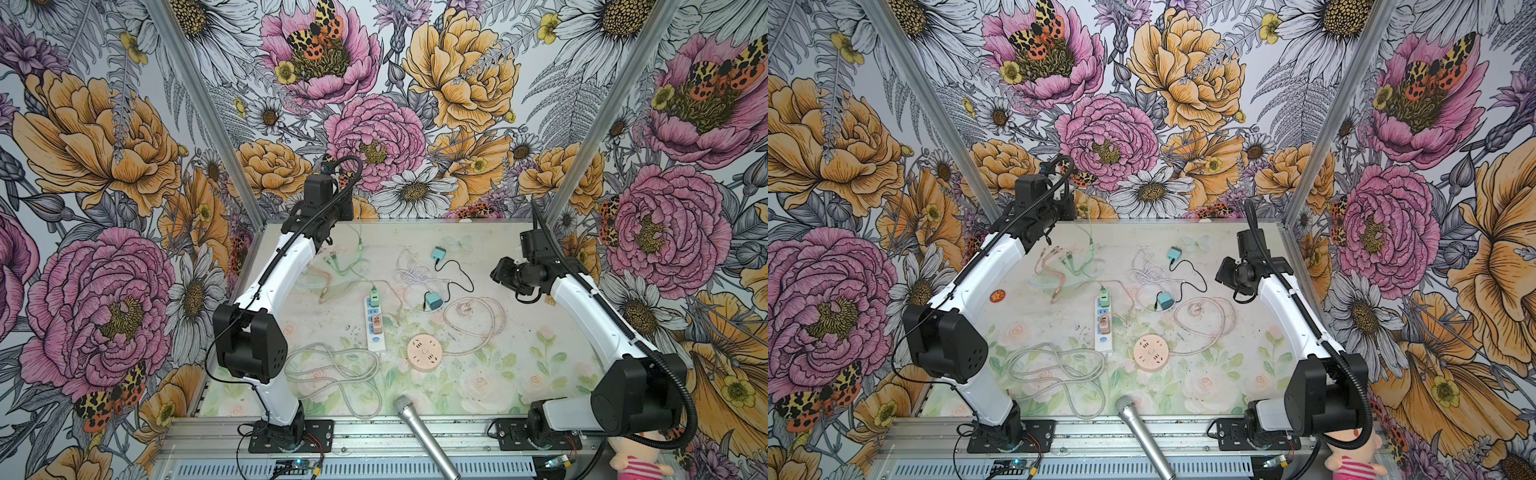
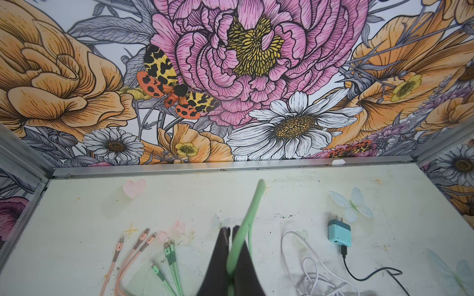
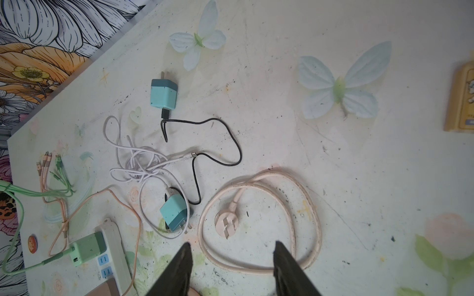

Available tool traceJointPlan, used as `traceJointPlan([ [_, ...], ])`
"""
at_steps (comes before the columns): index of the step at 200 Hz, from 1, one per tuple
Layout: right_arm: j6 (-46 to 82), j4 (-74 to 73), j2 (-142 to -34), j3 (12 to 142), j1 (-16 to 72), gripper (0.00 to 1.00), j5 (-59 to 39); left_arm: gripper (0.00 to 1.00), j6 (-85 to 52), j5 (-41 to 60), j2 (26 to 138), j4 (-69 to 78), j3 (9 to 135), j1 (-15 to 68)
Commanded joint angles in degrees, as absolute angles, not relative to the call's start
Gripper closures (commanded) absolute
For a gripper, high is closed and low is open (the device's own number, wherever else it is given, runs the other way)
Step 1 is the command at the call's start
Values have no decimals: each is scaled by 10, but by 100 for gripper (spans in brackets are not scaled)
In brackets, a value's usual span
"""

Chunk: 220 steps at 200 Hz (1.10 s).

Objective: Insert the plug

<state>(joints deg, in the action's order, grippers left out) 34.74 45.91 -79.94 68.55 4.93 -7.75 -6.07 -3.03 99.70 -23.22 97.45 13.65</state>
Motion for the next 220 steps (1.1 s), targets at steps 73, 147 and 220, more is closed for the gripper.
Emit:
traceJointPlan([
  [73, 344, 450, -813, 690, 54, 48, -69, 100, -113, -48, 1091, -199, 930, 148],
  [147, 343, 449, -819, 688, 54, 48, -66, 99, -162, -24, 1153, -194, 935, 131],
  [220, 344, 450, -828, 693, 59, 48, -68, 78, -200, 18, 1192, -199, 942, 119],
])
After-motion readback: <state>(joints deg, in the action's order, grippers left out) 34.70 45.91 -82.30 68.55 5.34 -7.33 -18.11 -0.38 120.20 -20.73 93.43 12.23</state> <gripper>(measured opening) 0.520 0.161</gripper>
